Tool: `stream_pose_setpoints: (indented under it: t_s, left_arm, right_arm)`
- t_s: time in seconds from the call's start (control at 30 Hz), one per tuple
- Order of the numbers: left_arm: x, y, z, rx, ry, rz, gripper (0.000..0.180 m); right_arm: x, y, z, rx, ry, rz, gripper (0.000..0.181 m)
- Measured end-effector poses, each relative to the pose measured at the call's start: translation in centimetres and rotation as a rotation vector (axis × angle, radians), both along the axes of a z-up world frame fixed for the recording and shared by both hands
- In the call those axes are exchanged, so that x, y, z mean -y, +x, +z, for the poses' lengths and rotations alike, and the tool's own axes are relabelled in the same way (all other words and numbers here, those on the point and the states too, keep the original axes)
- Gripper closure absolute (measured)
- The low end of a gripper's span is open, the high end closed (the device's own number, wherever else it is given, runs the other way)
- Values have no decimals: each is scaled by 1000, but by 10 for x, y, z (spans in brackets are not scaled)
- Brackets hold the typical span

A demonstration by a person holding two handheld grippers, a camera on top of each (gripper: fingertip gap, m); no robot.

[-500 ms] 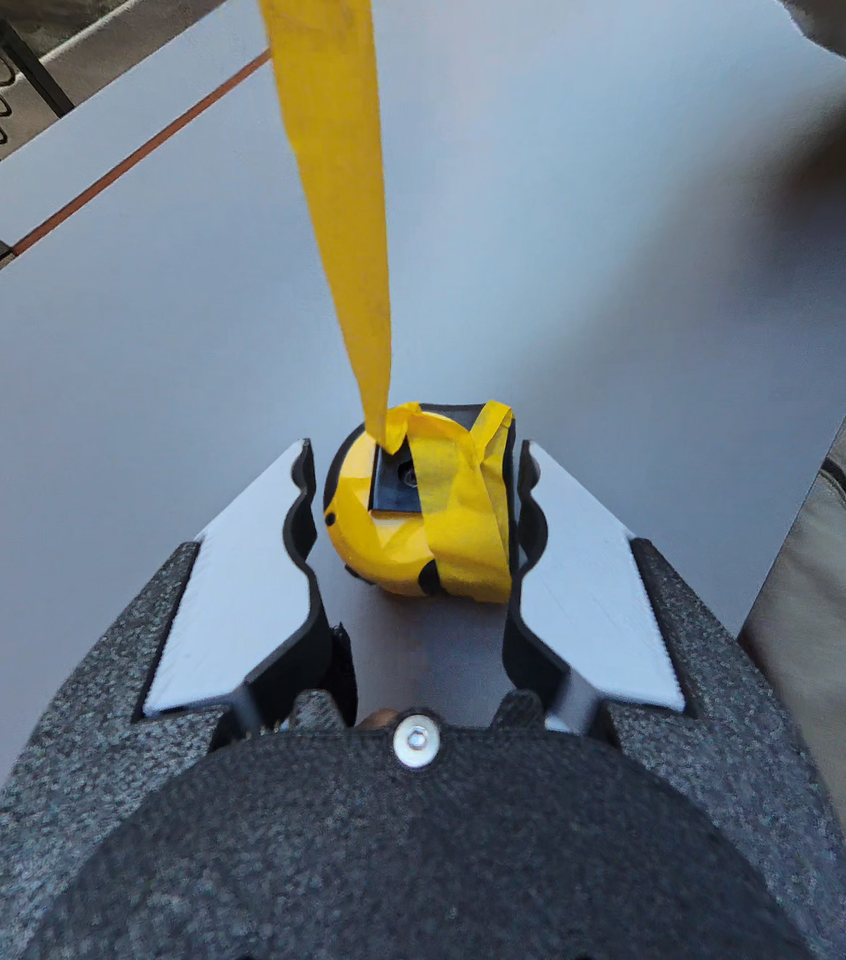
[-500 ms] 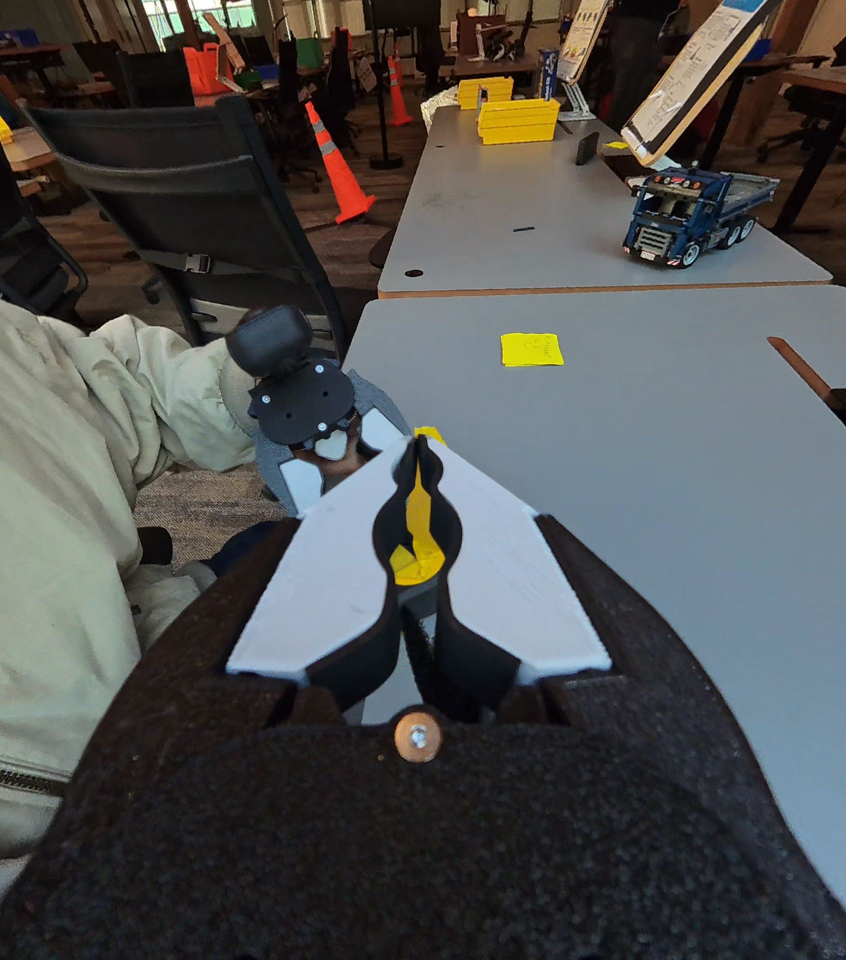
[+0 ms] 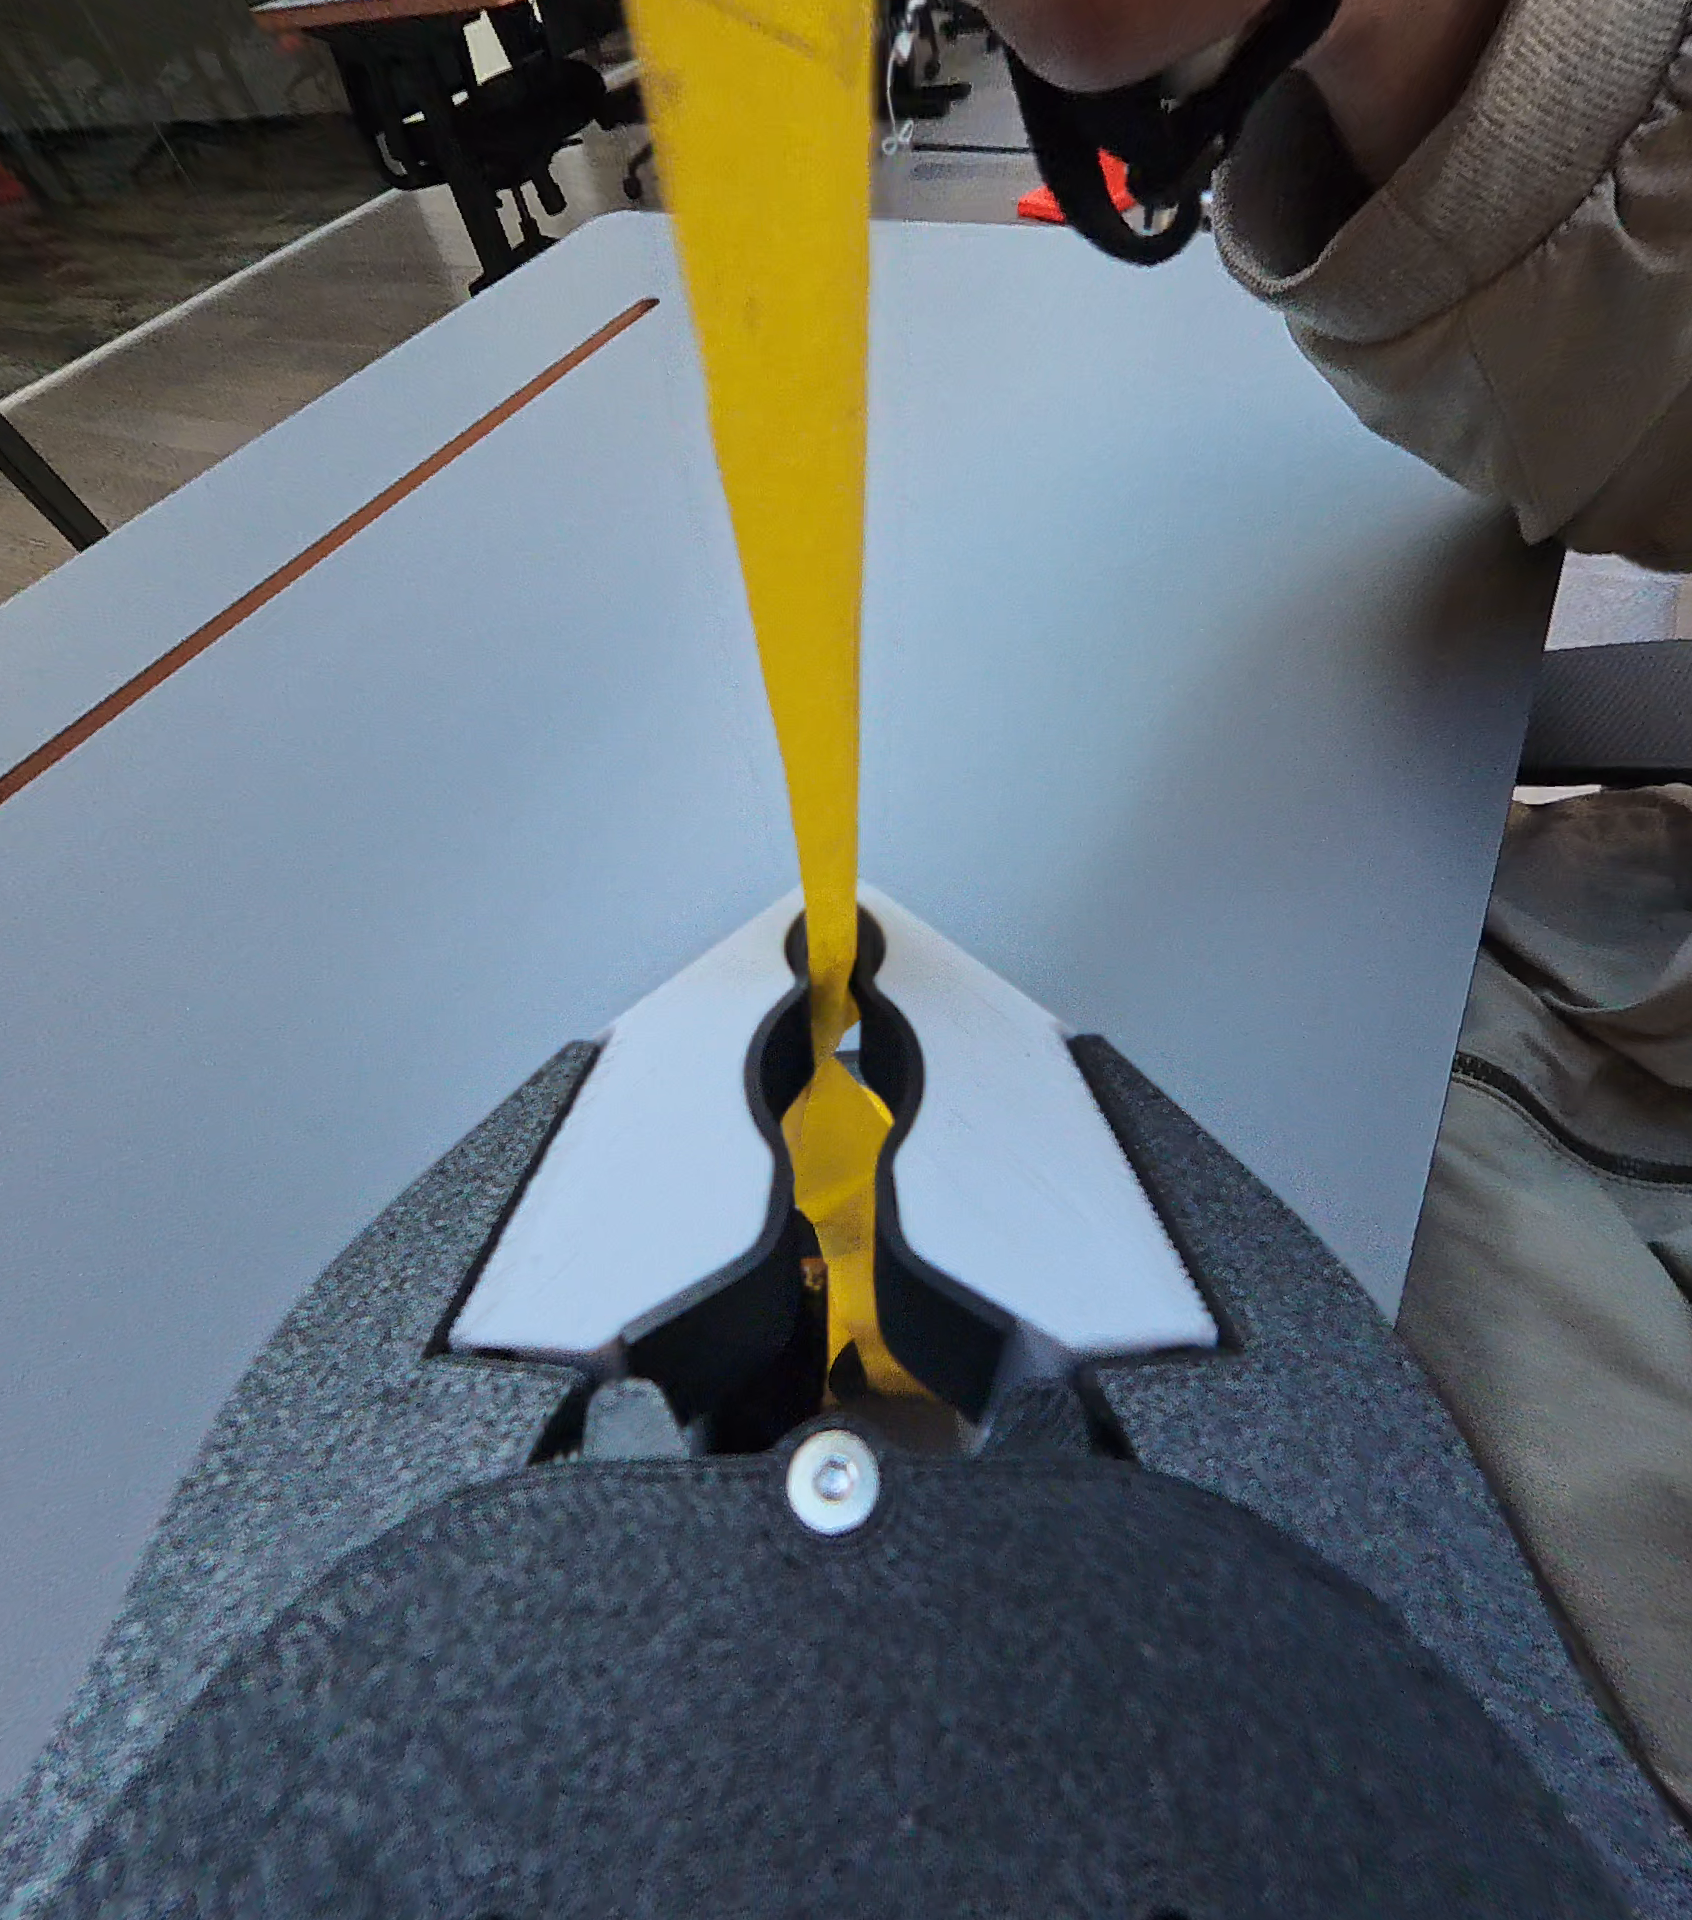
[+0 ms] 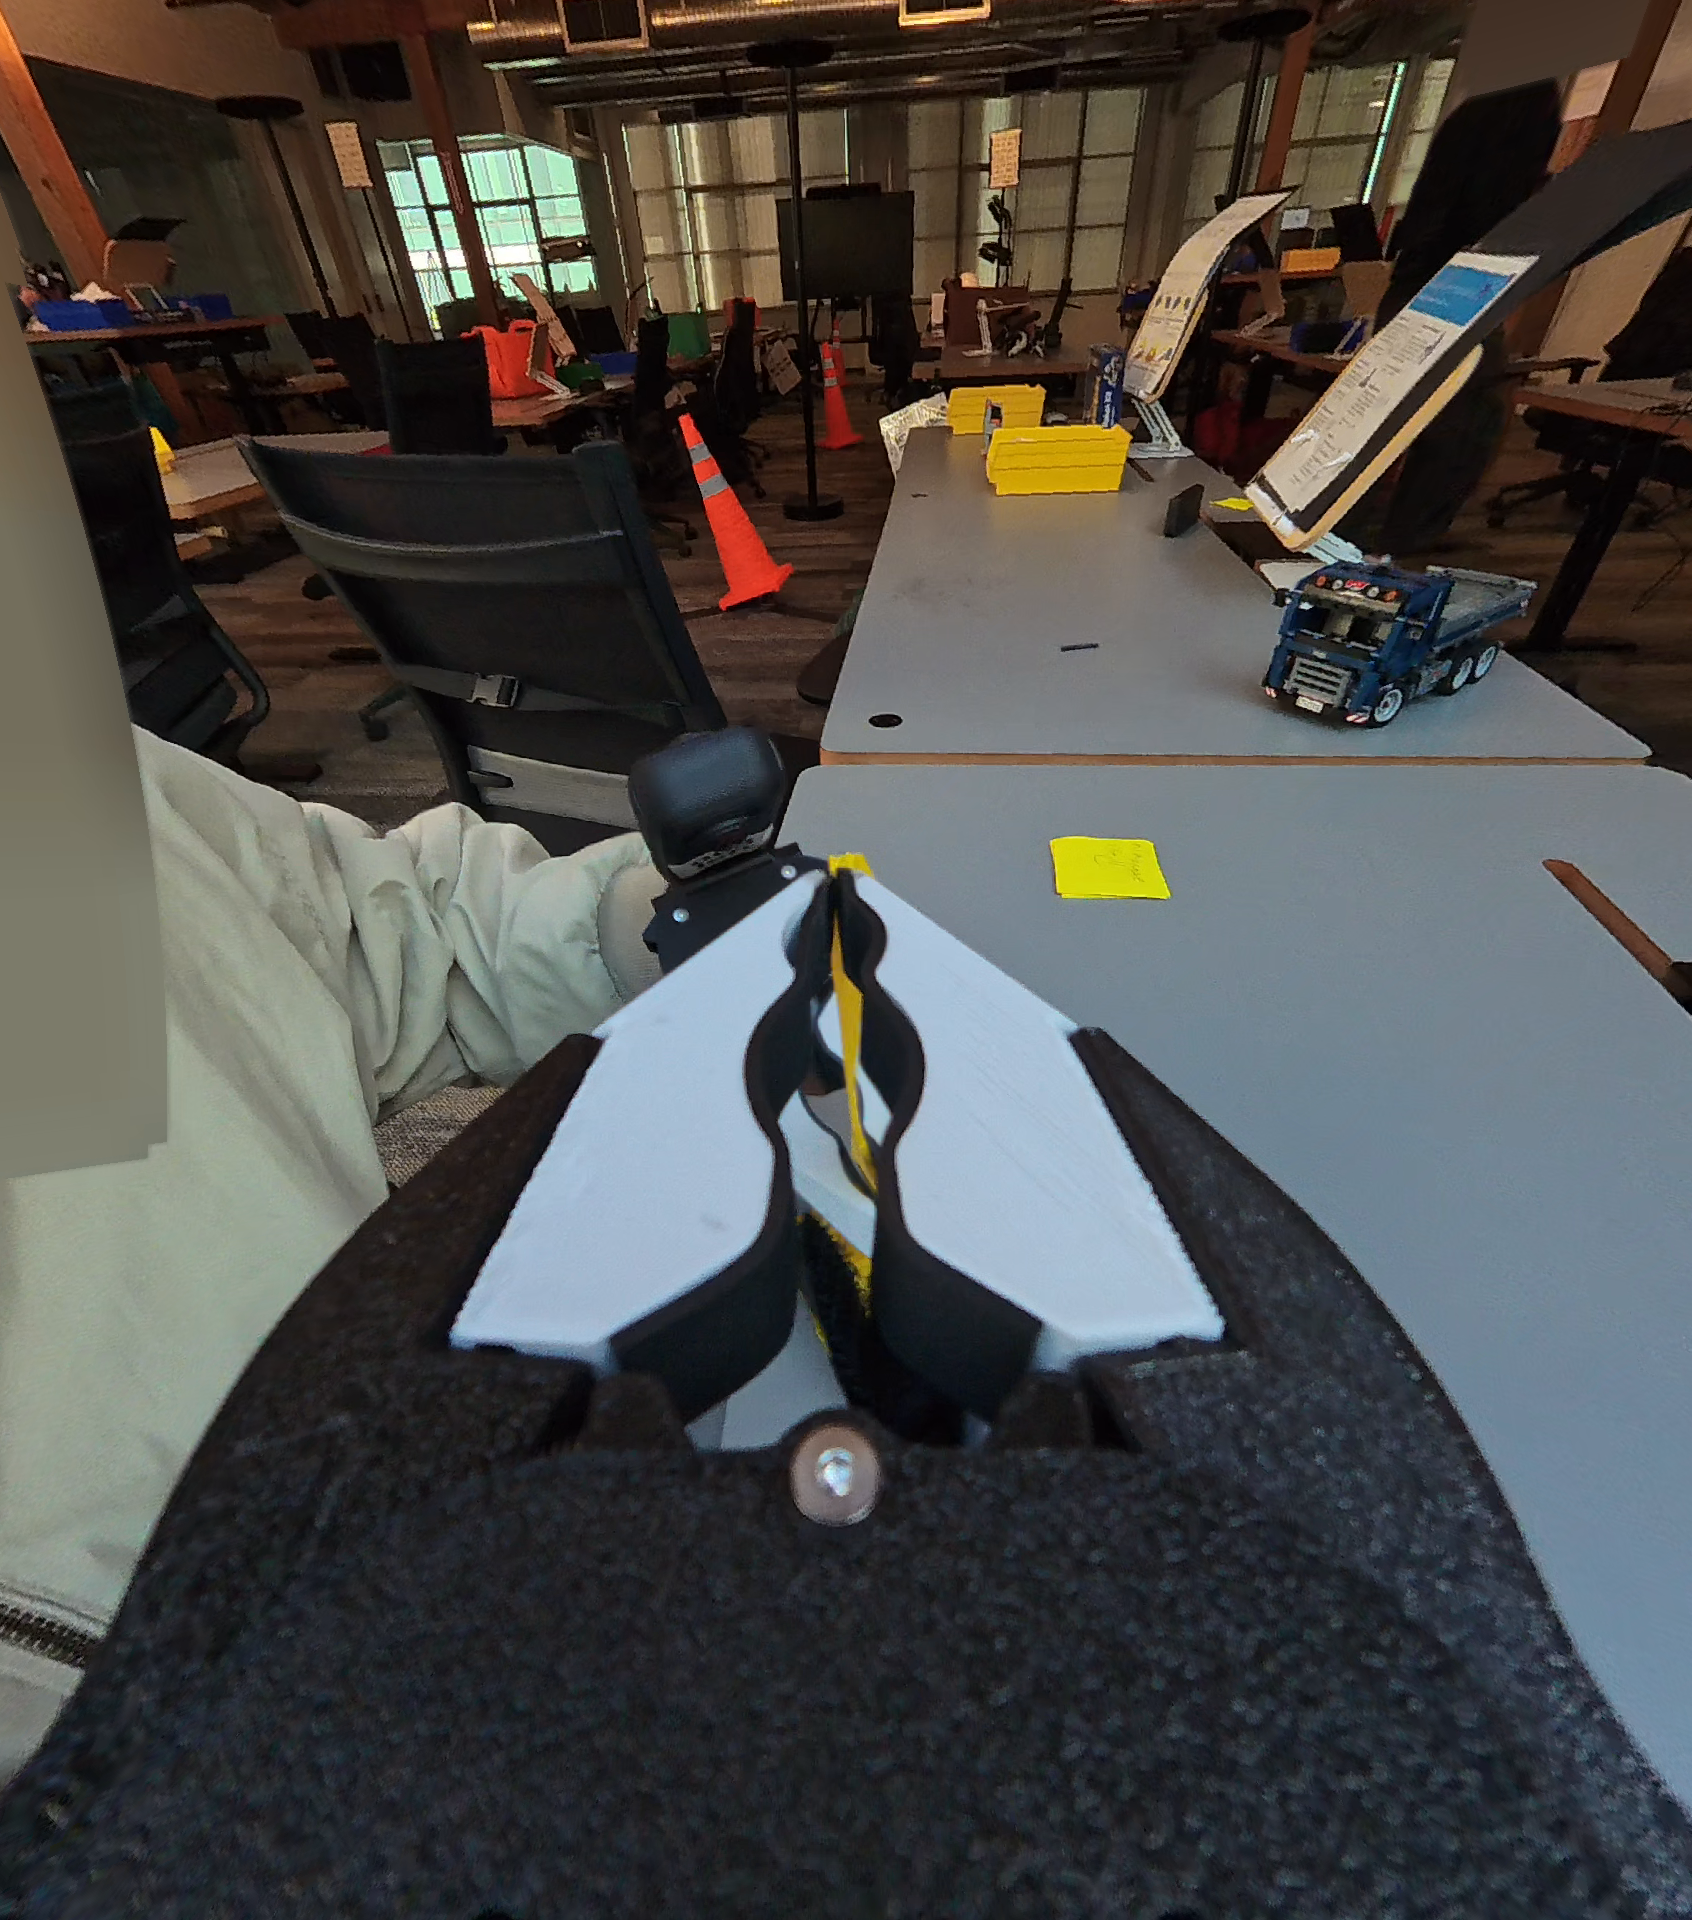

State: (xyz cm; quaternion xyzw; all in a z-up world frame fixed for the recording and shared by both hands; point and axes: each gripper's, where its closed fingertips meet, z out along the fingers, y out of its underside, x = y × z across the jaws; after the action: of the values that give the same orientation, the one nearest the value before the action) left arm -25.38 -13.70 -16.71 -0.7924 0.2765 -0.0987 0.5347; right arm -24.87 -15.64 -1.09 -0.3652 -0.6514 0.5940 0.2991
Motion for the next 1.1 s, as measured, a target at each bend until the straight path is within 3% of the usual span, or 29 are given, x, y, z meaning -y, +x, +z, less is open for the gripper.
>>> stream_pose_setpoints:
  t_s: [0.13, 0.23, 0.4, 0.5, 0.67, 0.8, 0.93, 1.1]
  left_arm:
    - [29, -16, 17, 32, 1, 3, 180]
    - [61, -37, 30, 65, 8, 32, 180]
    - [95, -58, 22, -51, -40, 103, 180]
    - [101, -60, 25, -123, -50, 121, 180]
    - [92, -68, 36, -257, -46, 140, 180]
    - [74, -62, 67, -259, 41, 132, 180]
    - [74, -65, 113, -212, 145, 139, 180]
    - [100, -108, 105, -213, 109, 239, 180]
  right_arm:
    - [-14, 7, -13, 22, 61, -29, 179]
    - [-6, 1, -78, 219, 138, 56, 125]
    - [30, -23, -192, 347, 408, 159, 104]
    - [29, -40, -214, 387, 535, 189, 84]
    - [21, -69, -239, 554, 638, 235, 76]
    - [30, -71, -255, 618, 706, 260, 83]
    - [21, -64, -248, 550, 600, 267, 84]
    - [-8, -47, -246, 564, 377, 254, 86]
